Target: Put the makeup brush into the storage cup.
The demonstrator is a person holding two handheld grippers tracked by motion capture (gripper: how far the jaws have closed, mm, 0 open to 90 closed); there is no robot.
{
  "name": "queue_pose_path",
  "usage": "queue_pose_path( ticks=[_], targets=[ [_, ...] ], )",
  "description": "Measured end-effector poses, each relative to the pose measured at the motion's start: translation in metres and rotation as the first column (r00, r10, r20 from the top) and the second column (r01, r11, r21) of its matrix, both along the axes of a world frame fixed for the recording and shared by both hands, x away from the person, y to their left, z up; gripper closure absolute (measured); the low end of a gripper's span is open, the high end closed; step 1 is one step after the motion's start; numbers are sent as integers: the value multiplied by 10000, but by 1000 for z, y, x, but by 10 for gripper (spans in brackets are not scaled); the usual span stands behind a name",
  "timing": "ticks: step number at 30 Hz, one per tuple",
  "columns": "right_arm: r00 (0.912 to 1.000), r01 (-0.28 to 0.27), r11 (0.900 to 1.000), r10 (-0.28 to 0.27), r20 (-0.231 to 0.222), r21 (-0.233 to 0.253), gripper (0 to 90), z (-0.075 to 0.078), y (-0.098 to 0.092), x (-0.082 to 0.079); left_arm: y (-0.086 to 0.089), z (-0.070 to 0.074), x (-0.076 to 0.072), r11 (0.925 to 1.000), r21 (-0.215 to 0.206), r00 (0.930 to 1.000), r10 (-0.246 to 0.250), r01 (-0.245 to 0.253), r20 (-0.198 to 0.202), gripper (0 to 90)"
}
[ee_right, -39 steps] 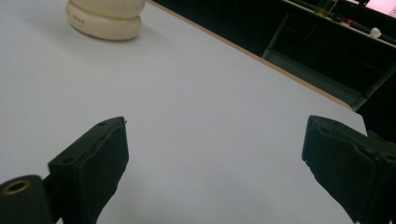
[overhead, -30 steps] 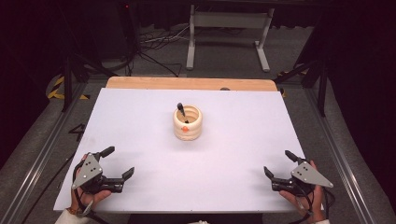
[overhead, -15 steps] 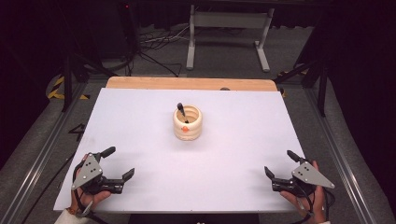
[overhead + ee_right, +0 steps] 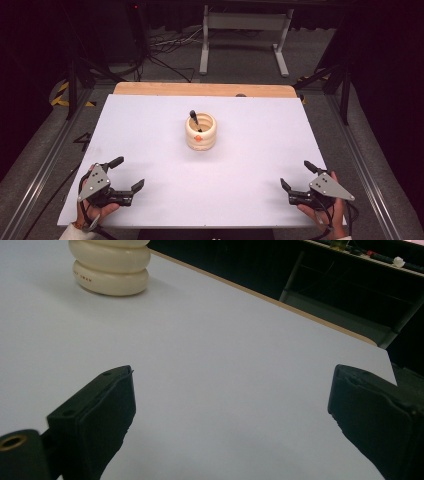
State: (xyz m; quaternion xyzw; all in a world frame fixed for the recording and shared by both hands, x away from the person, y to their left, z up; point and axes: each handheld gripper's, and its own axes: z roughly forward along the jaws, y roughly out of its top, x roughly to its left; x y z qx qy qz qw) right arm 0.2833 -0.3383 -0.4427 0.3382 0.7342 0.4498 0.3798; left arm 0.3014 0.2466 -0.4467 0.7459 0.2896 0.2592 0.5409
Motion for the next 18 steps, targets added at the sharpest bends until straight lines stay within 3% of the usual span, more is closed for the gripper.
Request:
queue_pose_path(
  ticks=[18],
  targets=[
    [9999, -43, 10000, 43, -104, 3, 62, 1, 2, 0, 2, 0, 2, 10000, -63, 10000, 25, -26, -16, 32]
  ],
)
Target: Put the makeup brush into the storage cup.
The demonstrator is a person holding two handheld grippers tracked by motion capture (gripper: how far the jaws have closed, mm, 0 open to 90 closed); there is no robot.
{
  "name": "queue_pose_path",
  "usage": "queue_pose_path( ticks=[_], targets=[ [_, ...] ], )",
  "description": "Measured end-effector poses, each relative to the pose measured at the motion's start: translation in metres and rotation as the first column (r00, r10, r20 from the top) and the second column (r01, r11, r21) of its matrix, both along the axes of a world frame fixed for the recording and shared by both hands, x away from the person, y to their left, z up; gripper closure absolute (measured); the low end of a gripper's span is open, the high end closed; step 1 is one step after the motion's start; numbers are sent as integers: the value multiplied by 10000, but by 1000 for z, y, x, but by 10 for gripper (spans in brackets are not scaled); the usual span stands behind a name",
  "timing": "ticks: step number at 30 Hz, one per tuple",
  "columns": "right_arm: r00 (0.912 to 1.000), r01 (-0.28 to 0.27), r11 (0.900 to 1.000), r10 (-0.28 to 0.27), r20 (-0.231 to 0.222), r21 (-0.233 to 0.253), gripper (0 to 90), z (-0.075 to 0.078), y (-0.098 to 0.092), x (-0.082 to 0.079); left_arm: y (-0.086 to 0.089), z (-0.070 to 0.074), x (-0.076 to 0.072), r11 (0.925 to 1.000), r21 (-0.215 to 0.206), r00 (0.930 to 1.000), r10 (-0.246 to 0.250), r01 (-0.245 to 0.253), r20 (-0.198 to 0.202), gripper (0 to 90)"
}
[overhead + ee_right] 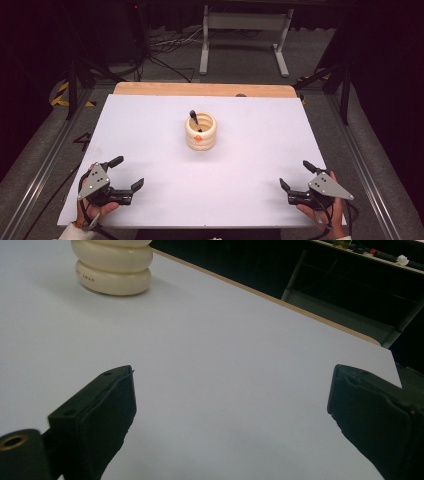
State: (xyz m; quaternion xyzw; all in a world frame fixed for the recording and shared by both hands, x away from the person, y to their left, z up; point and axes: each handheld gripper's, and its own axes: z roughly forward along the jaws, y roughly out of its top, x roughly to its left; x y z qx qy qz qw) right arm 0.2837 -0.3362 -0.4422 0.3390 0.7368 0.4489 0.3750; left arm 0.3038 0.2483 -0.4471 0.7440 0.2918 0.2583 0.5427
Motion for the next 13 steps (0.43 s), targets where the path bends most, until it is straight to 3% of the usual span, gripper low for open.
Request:
queue_pose_path(
  ticks=[13],
  targets=[
    [10000, -14, 10000, 14, -57, 22, 63, -2, 0, 1, -1, 0, 1, 10000, -17, 10000, 54, -54, -46, 33]
  ],
)
